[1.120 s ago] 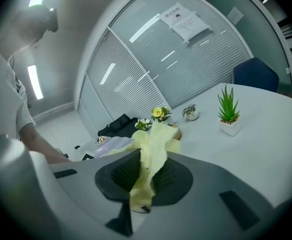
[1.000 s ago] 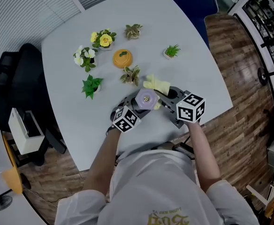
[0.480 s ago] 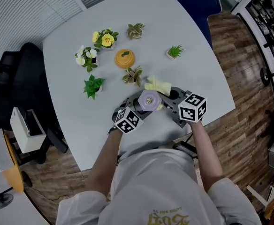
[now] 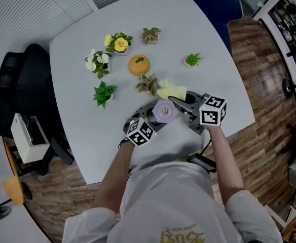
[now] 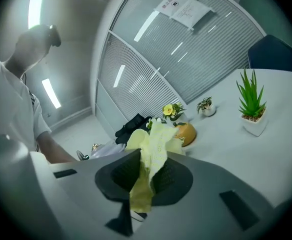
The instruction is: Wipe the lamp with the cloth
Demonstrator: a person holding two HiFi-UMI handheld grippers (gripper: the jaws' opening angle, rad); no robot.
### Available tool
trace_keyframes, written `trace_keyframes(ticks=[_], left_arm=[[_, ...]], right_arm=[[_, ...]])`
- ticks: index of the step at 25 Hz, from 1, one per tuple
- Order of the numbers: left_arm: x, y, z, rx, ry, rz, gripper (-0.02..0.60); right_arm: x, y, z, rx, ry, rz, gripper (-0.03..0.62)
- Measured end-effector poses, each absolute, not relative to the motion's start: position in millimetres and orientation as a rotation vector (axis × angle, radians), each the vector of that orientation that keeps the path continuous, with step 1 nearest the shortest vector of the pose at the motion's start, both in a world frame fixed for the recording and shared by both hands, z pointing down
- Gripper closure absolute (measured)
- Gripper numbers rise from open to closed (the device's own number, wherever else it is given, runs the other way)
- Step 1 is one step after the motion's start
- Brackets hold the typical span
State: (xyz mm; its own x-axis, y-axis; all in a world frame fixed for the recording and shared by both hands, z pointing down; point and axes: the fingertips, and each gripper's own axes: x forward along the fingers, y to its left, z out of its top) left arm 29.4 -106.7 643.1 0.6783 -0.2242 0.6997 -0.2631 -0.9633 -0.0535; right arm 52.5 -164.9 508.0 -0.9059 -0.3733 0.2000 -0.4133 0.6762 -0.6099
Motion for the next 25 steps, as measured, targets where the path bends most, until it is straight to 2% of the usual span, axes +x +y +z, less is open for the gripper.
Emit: trace_keyframes(ticks=[25], left_arm=[[30,-107,643,2.832,-0.409,1.169,0.276]], right_arm=[[12,-173,504,0.086,-2.831,1.176,0.542]])
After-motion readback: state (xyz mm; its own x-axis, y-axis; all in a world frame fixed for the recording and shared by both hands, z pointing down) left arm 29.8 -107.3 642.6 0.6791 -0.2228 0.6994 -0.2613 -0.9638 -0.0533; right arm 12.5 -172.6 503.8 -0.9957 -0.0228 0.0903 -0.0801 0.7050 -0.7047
